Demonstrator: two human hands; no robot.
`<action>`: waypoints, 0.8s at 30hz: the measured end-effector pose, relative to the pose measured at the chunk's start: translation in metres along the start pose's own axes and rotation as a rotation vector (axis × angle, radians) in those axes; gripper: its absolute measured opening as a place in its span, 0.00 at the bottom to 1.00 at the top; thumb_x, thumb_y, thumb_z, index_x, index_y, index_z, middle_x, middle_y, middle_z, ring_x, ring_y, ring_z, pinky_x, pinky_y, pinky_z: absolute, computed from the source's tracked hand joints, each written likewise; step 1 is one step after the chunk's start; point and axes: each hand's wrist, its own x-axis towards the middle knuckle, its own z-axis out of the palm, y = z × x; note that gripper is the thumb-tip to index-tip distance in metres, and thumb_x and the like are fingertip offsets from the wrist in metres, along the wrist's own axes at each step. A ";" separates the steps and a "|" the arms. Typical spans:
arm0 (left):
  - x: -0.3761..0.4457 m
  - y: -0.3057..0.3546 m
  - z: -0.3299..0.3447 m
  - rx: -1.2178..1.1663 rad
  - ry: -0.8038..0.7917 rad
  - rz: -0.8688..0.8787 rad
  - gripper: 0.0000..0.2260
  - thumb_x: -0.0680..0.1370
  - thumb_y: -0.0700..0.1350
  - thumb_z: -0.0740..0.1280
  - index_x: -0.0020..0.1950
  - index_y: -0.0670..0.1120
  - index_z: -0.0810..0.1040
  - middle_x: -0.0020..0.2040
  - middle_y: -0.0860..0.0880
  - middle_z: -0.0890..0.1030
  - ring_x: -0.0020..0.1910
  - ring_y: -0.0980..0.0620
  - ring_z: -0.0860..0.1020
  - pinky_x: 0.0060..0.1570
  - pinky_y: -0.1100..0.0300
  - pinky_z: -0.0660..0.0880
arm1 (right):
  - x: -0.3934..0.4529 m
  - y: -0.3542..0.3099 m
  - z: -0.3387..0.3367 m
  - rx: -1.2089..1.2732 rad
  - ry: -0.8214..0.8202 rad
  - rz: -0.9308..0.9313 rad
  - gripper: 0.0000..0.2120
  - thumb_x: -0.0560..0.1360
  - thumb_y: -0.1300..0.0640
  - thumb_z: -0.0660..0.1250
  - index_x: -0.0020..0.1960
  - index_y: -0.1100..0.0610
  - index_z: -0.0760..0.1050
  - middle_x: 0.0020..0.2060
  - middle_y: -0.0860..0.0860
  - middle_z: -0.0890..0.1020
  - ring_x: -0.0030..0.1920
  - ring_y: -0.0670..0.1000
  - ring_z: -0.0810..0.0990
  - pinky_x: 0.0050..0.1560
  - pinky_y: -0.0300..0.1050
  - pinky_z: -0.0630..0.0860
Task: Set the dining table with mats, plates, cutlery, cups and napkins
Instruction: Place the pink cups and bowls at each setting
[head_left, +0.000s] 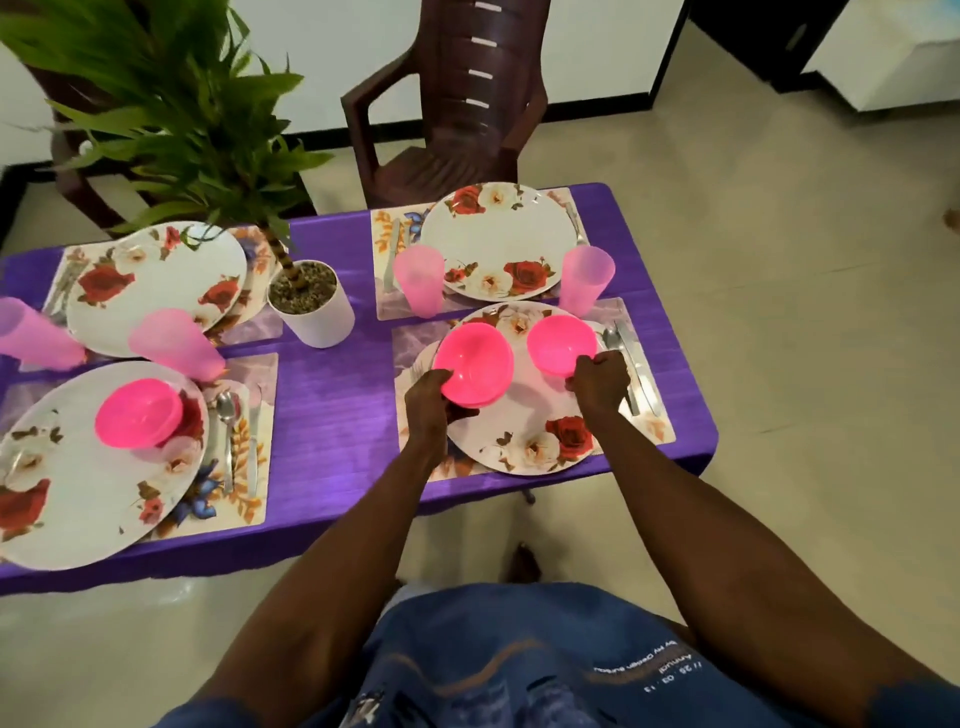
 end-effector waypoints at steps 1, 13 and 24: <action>-0.001 -0.002 0.003 0.004 0.015 0.002 0.02 0.77 0.42 0.67 0.47 0.48 0.79 0.56 0.40 0.78 0.52 0.37 0.79 0.29 0.55 0.79 | 0.008 0.002 0.001 -0.016 -0.019 -0.005 0.17 0.71 0.54 0.65 0.58 0.61 0.73 0.49 0.57 0.81 0.43 0.60 0.84 0.42 0.55 0.83; 0.005 -0.006 0.008 0.082 0.061 0.035 0.07 0.77 0.44 0.68 0.54 0.47 0.78 0.57 0.41 0.79 0.55 0.37 0.79 0.33 0.53 0.80 | 0.027 -0.004 0.011 -0.029 -0.131 0.022 0.19 0.73 0.55 0.69 0.60 0.63 0.72 0.54 0.59 0.81 0.52 0.60 0.81 0.54 0.59 0.79; 0.007 -0.003 0.005 0.111 0.049 0.033 0.08 0.77 0.45 0.67 0.56 0.47 0.78 0.57 0.42 0.79 0.57 0.38 0.78 0.38 0.49 0.81 | 0.019 -0.005 0.009 -0.038 -0.180 0.032 0.24 0.71 0.54 0.68 0.65 0.61 0.72 0.55 0.58 0.81 0.54 0.58 0.82 0.56 0.57 0.79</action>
